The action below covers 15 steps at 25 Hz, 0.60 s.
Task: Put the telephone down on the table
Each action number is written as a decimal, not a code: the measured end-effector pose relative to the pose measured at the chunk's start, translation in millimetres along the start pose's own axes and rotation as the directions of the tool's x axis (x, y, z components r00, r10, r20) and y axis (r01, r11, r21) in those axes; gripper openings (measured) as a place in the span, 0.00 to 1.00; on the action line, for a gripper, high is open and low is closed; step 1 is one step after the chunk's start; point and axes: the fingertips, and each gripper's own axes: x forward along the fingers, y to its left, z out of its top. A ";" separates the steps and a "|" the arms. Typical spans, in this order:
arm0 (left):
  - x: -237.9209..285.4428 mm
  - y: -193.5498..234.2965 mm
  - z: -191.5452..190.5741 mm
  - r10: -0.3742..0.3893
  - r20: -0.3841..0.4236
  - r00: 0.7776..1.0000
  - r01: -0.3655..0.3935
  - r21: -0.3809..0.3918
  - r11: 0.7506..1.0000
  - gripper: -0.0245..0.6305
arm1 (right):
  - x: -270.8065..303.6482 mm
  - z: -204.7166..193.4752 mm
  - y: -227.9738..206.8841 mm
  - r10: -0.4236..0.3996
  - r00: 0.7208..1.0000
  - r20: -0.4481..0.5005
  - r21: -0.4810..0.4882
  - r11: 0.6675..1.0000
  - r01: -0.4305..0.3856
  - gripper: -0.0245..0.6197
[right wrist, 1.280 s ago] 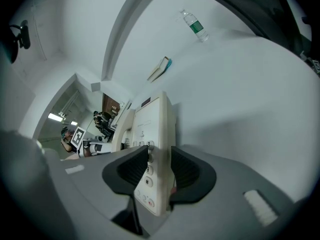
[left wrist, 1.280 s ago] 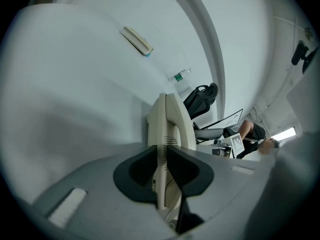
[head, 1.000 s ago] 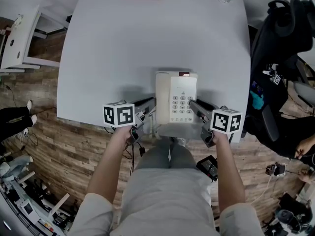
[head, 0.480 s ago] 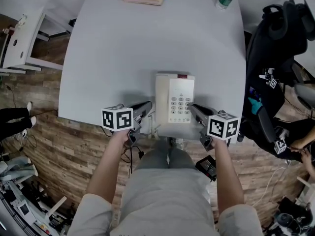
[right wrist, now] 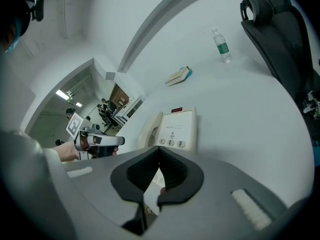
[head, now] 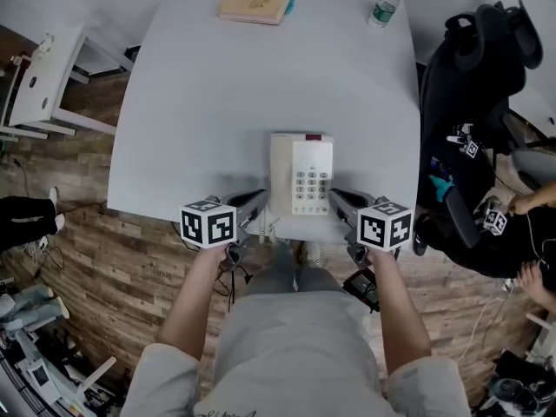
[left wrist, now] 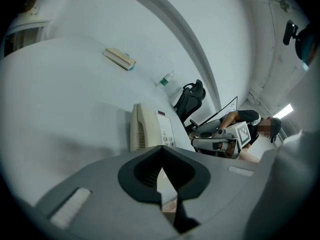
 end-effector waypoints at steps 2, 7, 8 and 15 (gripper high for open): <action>-3.5 -10.1 -0.7 0.001 0.008 1.000 -0.001 0.019 1.000 0.06 | -4.9 2.0 7.3 0.010 1.000 0.003 -0.025 1.000 -0.010 0.05; -12.0 -37.6 -6.8 0.010 0.019 1.000 -0.011 0.076 0.997 0.06 | -20.1 0.0 24.9 0.030 0.999 0.014 -0.068 0.997 -0.029 0.05; -13.9 -41.9 -7.8 0.016 0.024 1.000 -0.018 0.087 0.996 0.06 | -23.1 -0.3 28.3 0.031 0.999 0.016 -0.074 0.997 -0.030 0.05; -27.7 -65.4 -19.8 0.044 0.060 0.997 -0.051 0.116 0.992 0.06 | -38.6 -7.0 49.4 0.042 0.999 0.015 -0.116 0.992 -0.040 0.05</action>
